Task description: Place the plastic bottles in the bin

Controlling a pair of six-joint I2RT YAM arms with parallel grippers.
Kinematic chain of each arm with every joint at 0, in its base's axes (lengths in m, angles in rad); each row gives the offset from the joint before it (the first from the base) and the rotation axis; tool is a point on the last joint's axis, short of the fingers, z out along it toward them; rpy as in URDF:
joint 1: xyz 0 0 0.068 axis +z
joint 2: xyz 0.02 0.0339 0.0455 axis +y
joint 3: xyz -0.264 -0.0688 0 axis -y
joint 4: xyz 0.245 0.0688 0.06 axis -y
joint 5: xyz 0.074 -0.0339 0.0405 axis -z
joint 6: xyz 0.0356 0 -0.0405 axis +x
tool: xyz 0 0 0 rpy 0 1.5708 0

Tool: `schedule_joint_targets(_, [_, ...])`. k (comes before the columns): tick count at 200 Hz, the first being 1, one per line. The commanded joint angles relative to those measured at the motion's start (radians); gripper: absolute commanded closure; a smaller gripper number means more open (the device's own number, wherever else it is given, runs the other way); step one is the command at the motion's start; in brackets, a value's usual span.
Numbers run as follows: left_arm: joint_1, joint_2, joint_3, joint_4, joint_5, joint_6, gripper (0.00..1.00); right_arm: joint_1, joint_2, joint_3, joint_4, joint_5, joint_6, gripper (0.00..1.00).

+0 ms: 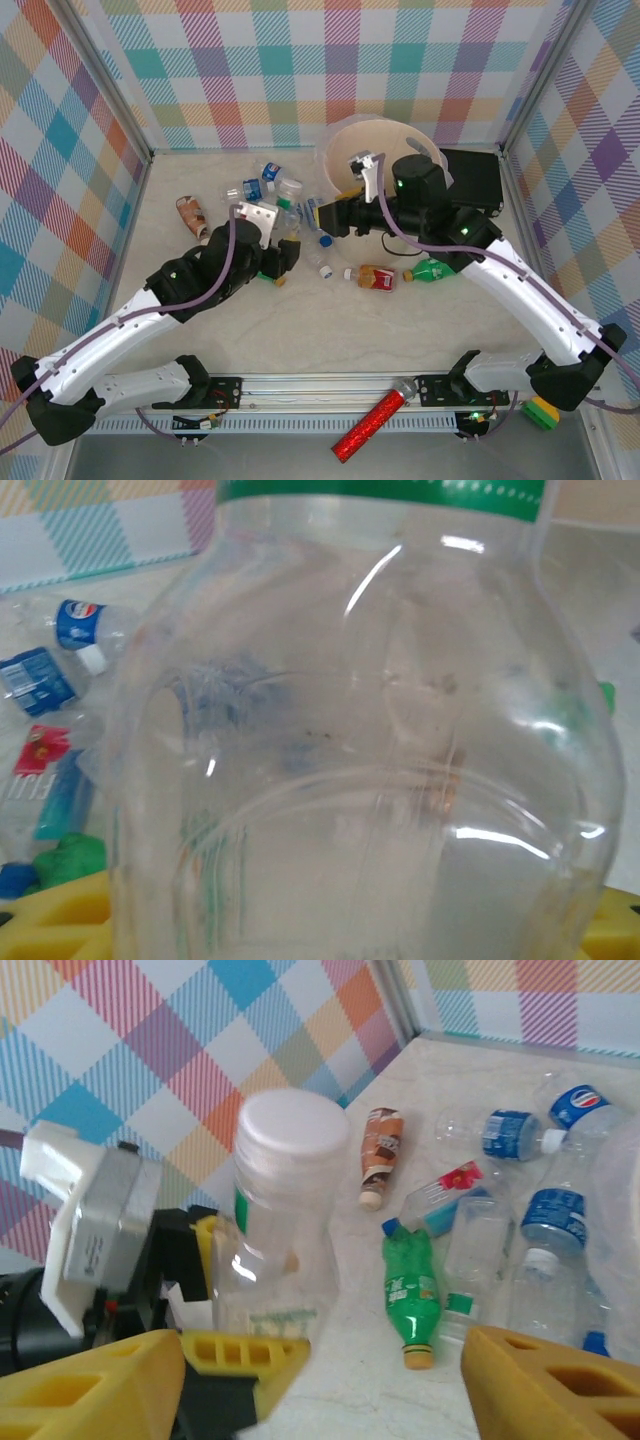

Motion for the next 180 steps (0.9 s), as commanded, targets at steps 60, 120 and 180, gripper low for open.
schedule_joint_targets(60, [-0.031, -0.030, -0.027, 0.086, 0.129, 0.072, 0.37, 0.006, 0.067, 0.072, 0.057, -0.171, 0.074, 0.41])
schedule_joint_targets(120, [-0.040, -0.037, -0.028, 0.088, 0.176, 0.072, 0.38, 0.006, 0.129, 0.123, 0.051, -0.173, 0.093, 0.42])
schedule_joint_targets(180, [-0.041, -0.030, -0.025, 0.082, 0.178, 0.075, 0.38, 0.006, 0.154, 0.140, 0.049, -0.156, 0.100, 0.55])
